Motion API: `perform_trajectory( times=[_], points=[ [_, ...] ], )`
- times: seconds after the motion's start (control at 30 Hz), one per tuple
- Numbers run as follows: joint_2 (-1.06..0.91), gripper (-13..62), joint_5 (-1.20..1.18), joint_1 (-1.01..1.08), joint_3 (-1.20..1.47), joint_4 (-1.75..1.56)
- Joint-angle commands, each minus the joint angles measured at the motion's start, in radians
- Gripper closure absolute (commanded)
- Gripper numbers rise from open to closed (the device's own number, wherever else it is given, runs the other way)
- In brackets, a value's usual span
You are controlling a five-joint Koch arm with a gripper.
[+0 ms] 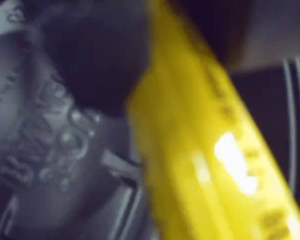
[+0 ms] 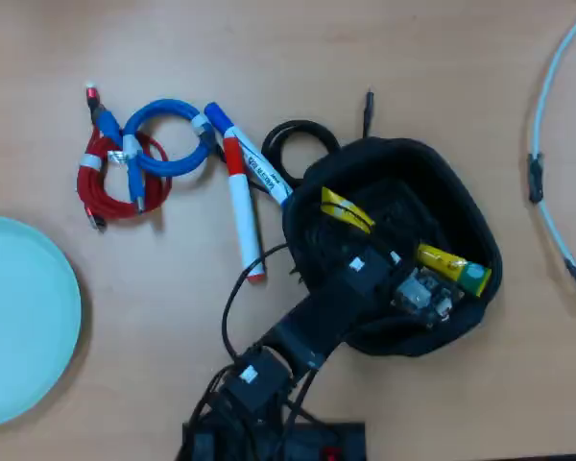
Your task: Pick up the yellow instant coffee stick, then put it in the black bowl
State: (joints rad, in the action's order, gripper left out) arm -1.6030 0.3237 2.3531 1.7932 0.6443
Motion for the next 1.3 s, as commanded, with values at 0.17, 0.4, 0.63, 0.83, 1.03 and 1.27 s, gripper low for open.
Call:
perform_trajectory(
  times=[0.17,0.4,0.63,0.83,1.03,1.27],
  points=[
    [-0.037,55.8,-0.006,0.0,0.025,-0.087],
    [-0.037,55.6,-0.008,-0.014,0.078,-0.089],
    [-0.011,53.8,0.006,-0.037,0.094,-0.101],
    [-0.006,45.5,0.008,-0.043,0.104,-0.126],
    [-0.008,30.0,0.006,-0.044,0.11,-0.129],
    [-0.012,12.7,-0.002,-0.049,0.106,-0.129]
  ],
)
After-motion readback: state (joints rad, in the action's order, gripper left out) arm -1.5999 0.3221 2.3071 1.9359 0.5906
